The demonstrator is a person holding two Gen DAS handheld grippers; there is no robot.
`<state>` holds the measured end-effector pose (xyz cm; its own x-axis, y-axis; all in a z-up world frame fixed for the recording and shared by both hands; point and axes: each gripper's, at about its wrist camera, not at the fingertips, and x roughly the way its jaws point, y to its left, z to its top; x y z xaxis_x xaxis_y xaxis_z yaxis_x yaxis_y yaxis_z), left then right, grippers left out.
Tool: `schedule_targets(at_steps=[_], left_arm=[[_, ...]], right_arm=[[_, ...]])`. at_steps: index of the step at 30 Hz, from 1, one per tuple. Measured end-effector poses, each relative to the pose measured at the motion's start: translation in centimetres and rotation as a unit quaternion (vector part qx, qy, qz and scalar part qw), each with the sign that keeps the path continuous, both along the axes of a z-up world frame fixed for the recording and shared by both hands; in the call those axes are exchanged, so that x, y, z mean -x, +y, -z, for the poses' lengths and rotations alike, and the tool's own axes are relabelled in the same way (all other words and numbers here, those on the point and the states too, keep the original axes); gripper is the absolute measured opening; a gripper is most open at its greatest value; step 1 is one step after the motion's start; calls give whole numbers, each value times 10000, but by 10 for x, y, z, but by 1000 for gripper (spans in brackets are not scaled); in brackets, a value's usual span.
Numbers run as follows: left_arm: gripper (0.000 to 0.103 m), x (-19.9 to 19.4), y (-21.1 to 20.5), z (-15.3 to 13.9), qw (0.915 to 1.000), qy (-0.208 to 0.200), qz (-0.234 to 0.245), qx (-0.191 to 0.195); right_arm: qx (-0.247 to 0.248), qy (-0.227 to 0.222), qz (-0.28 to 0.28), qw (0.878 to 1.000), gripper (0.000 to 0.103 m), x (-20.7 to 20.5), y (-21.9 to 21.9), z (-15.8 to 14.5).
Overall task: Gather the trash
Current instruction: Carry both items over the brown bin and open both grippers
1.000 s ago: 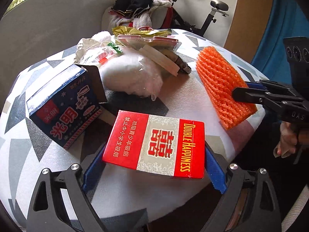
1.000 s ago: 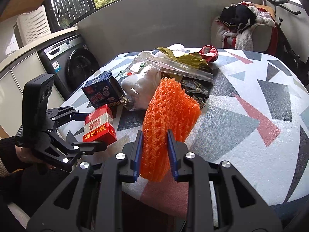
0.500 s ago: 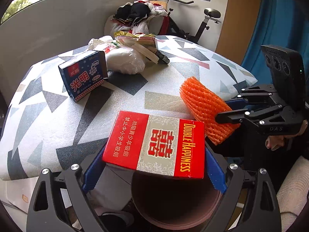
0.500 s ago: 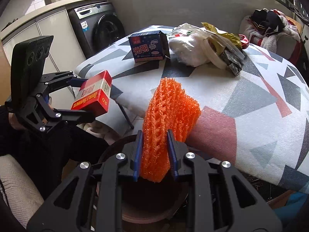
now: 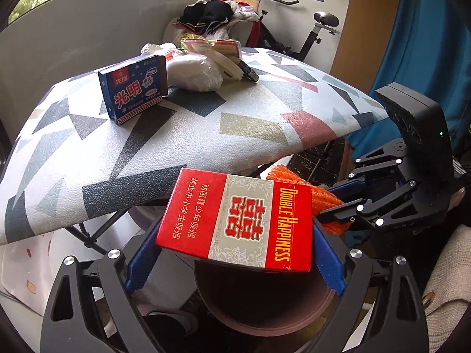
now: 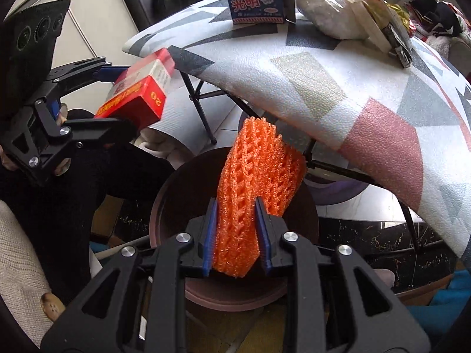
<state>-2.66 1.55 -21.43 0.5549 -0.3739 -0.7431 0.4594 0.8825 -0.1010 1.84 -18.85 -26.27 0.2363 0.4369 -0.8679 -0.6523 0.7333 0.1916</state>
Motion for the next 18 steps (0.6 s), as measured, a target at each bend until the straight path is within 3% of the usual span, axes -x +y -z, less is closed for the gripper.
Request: schedule_targets(at_steps=[4, 6, 8, 11, 13, 18], left_arm=[[90, -2, 1, 5, 9999, 110, -1, -9], [90, -2, -1, 6, 9999, 132, 61, -26], [90, -4, -3, 10, 9997, 197, 110, -33], [90, -8, -4, 16, 9994, 327, 106, -71], [90, -9, -4, 18, 9993, 364, 106, -61], [90, -10, -8, 22, 9989, 415, 174, -162]], right_arm=[[-17, 283, 452, 9986, 39, -15, -13, 9], [-124, 248, 600, 9978, 51, -18, -18, 7], [-220, 122, 655, 9975, 72, -18, -21, 2], [-288, -262, 725, 9966, 89, -15, -23, -9], [-390, -613, 870, 9936, 95, -16, -27, -18], [-482, -1093, 1335, 9838, 97, -22, -44, -28]])
